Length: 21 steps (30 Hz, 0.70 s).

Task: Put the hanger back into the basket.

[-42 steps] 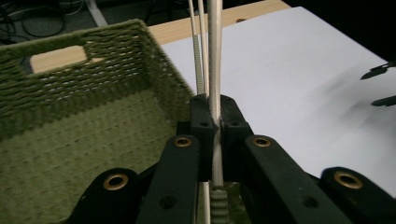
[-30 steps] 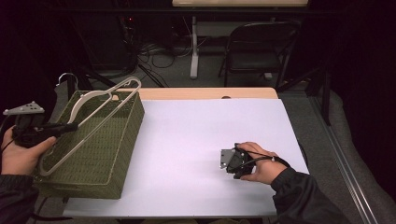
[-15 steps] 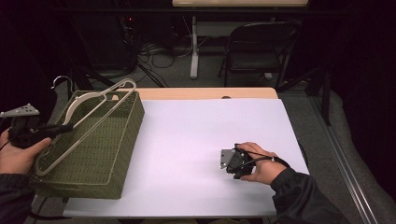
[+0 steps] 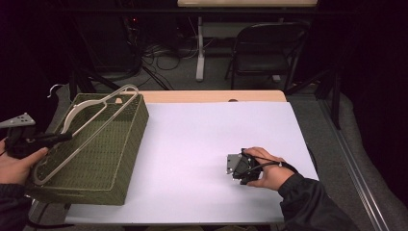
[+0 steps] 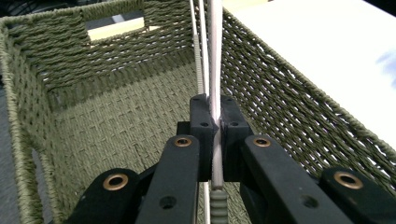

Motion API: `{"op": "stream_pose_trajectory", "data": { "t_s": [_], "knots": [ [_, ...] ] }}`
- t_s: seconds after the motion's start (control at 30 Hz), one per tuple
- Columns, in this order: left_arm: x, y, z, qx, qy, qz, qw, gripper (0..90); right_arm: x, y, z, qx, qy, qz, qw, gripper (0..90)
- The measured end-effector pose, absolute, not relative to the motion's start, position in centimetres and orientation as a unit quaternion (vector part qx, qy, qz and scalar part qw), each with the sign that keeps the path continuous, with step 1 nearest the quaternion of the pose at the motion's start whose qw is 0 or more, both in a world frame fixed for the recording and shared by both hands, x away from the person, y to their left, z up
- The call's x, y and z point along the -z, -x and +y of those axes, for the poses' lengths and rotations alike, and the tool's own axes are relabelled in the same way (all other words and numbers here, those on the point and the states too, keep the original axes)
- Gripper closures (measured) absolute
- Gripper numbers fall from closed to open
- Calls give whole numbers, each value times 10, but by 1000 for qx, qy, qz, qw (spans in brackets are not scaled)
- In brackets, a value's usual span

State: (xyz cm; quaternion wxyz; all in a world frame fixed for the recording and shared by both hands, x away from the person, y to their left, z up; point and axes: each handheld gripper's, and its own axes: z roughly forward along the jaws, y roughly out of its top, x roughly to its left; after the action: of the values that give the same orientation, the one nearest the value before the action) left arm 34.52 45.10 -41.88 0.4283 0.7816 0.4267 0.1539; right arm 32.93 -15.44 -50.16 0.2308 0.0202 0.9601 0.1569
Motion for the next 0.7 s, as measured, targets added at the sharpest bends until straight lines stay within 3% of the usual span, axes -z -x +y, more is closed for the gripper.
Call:
{"op": "stream_pose_trajectory", "data": {
  "t_s": [0.7],
  "knots": [
    [451,-341,458,-131,-792,431,412,872,502,-331,-153,-158,-16,960,230,412]
  ]
}}
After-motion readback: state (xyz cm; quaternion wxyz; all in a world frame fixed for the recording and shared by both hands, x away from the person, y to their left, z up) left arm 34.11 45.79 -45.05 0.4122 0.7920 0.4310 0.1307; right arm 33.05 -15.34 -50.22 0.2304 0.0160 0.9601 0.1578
